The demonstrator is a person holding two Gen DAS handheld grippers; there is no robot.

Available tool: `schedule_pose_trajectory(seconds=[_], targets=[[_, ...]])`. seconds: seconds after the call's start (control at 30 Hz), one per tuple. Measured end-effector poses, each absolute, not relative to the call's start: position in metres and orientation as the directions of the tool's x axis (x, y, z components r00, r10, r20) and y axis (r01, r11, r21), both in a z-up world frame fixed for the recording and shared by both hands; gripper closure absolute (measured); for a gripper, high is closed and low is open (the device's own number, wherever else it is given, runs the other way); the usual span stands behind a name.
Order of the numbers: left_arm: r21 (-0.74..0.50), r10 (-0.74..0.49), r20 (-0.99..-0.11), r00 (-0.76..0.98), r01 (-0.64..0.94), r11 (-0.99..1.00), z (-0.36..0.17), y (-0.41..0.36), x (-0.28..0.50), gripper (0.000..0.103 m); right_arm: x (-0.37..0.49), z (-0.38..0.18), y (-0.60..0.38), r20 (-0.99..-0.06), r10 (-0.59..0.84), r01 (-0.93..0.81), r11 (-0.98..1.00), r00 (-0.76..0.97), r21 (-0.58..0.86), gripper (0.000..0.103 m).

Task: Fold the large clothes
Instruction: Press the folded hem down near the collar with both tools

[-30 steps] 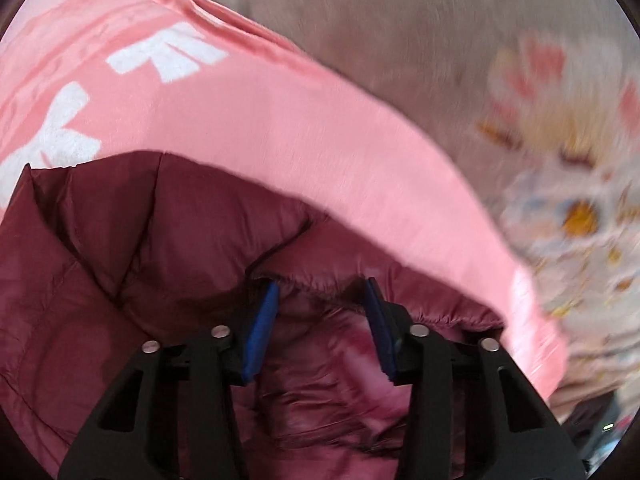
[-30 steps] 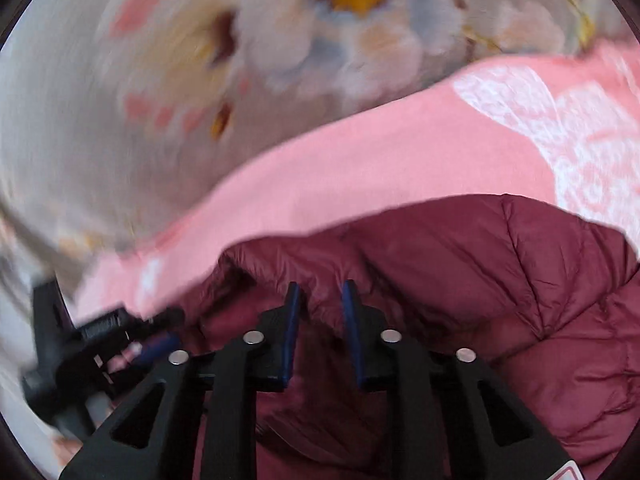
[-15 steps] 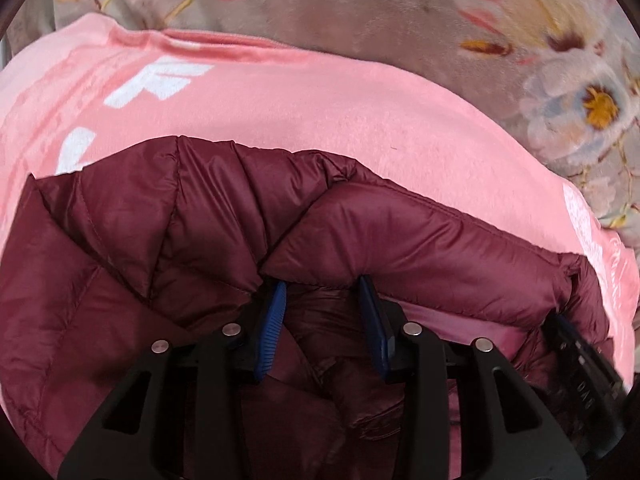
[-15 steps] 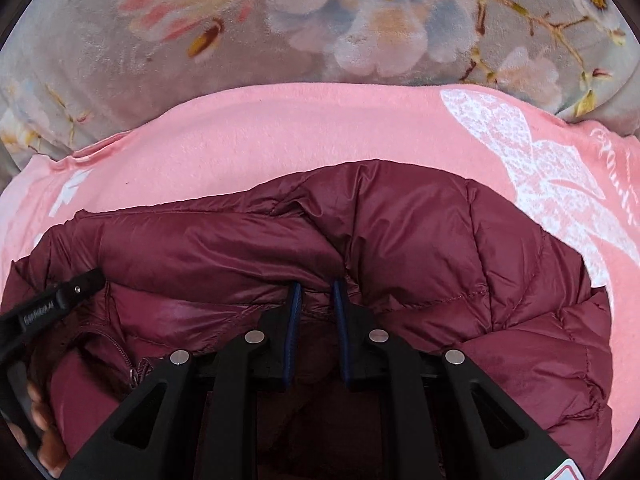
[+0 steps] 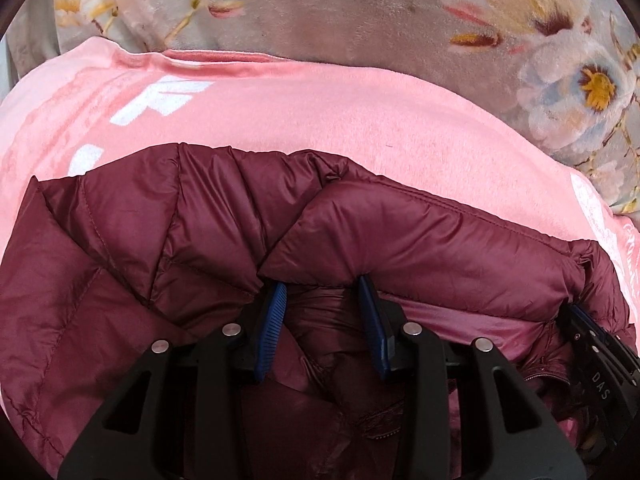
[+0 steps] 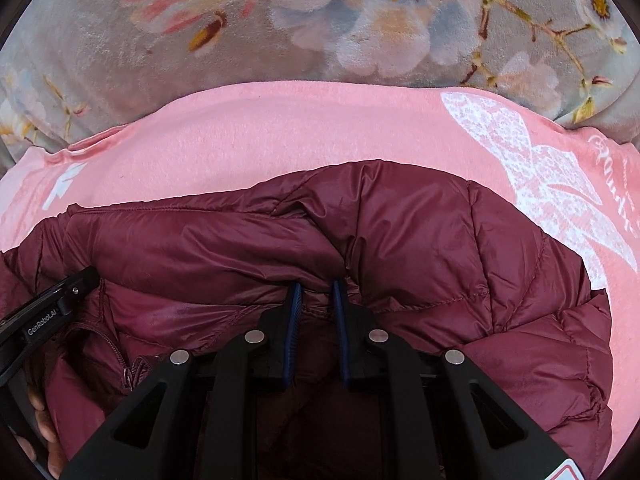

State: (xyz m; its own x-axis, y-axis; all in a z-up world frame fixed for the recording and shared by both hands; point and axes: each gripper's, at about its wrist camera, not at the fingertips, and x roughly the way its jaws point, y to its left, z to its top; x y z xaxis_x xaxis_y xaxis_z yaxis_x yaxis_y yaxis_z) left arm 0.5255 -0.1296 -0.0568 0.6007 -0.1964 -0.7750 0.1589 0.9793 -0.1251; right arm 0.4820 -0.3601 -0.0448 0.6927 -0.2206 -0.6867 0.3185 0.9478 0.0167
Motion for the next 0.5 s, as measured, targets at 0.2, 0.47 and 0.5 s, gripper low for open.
schedule_pose_trajectory(seconds=[0.2, 0.47, 0.5], targets=[[-0.113, -0.187, -0.776, 0.602, 0.158, 0.981, -0.0566, -0.1303, 0.526, 0.066, 0.4818, -0.0448, -0.3604, -0.685, -0.223, 0.318, 0.948, 0.693, 0.013, 0.091], [-0.092, -0.169, -0.778, 0.605, 0.156, 0.983, -0.0576, -0.1321, 0.5254, 0.066, 0.4812, -0.0447, -0.3597, -0.683, -0.226, 0.318, 0.948, 0.694, 0.009, 0.091], [-0.088, -0.166, -0.778, 0.606, 0.156, 0.984, -0.058, -0.1324, 0.5251, 0.066, 0.4811, -0.0447, -0.3596, -0.683, -0.228, 0.318, 0.948, 0.694, 0.007, 0.091]])
